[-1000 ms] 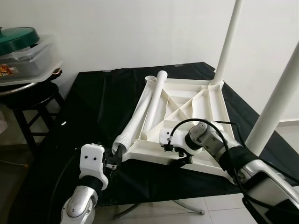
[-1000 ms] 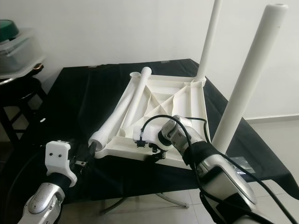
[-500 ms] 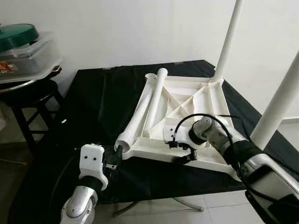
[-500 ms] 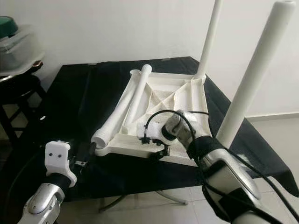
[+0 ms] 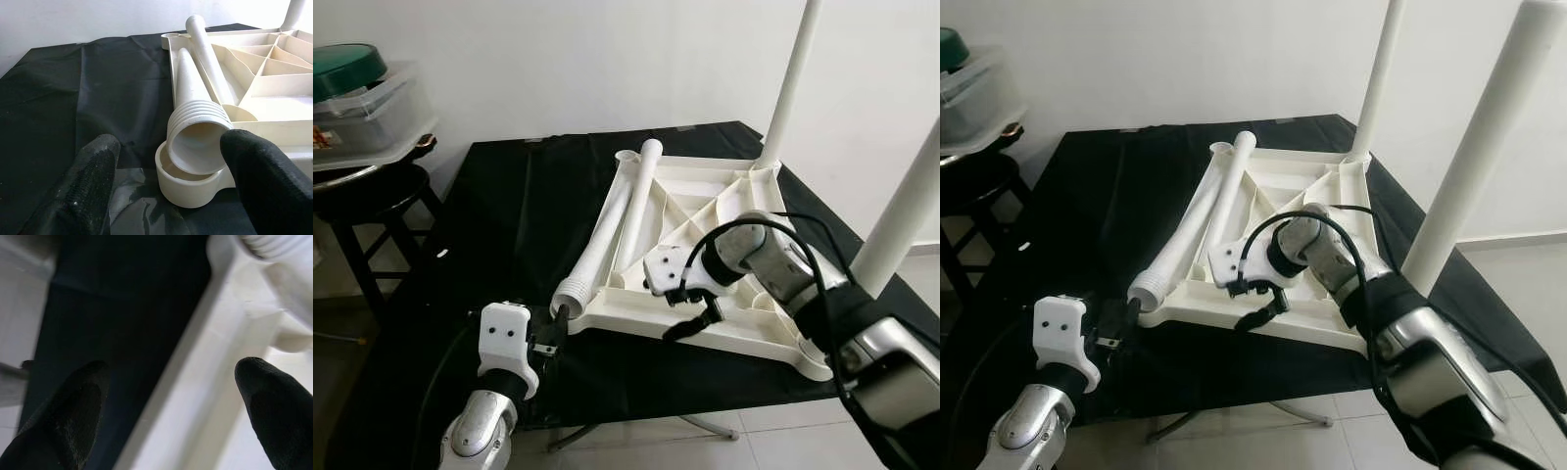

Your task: Building children table

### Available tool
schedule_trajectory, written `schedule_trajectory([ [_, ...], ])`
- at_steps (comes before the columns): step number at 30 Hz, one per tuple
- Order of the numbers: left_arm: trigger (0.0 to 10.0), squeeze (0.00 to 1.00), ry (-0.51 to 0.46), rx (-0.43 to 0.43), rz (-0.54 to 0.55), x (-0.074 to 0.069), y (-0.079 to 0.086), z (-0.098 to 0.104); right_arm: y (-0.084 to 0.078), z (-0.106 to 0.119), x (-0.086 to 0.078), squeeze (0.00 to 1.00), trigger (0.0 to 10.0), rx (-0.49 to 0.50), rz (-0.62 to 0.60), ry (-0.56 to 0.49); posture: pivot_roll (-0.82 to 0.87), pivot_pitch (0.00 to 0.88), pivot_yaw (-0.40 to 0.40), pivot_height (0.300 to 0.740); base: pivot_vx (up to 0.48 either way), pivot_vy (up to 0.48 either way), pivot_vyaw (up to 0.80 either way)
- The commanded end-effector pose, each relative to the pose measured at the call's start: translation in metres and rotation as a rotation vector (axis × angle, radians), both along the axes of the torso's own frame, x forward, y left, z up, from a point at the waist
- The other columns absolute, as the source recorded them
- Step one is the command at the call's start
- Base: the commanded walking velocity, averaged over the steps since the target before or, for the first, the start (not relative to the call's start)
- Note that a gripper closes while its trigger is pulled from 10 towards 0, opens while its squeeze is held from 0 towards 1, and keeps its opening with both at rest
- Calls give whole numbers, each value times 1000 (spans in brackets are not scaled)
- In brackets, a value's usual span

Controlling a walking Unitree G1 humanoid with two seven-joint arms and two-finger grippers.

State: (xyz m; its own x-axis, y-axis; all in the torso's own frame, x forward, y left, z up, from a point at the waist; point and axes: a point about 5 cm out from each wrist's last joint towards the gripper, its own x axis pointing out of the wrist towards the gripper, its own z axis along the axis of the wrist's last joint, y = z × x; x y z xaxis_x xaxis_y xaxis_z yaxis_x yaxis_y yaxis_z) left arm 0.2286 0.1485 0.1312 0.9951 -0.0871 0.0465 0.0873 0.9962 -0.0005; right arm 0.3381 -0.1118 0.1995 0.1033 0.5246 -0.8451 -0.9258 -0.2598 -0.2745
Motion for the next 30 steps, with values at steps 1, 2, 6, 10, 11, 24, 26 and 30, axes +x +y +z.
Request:
schedule_trajectory([
  [1,10000,0,14,-9,6,0,0,-3,-1,-4,-2,0,10000,-13,-12,22,-55,14,34,740,0,0,0],
  [2,10000,0,14,-9,6,0,0,-3,-1,-4,-2,0,10000,-13,-12,22,-55,14,34,740,0,0,0],
  [6,10000,0,13,-9,7,0,-1,-3,3,-27,5,0,10000,-25,-179,51,-56,15,31,740,0,0,0],
  [10,10000,0,12,-11,8,0,-1,-3,2,-36,4,0,10000,-34,-250,91,-56,15,31,740,0,0,0],
  [11,10000,0,12,-12,8,0,-1,-3,2,-38,4,0,10000,-34,-260,100,-56,15,31,740,0,0,0],
  [24,10000,0,9,-14,16,0,-1,-2,-10,-64,5,0,7137,-112,-387,131,-63,23,23,740,0,0,0],
  [26,10000,0,8,-14,16,0,-1,-2,-11,-64,5,0,196,-124,-386,129,-63,23,23,740,0,0,0],
  [30,10000,0,10,-14,14,0,-1,-2,-13,-63,4,0,0,-135,-378,130,-62,21,26,740,0,0,0],
])
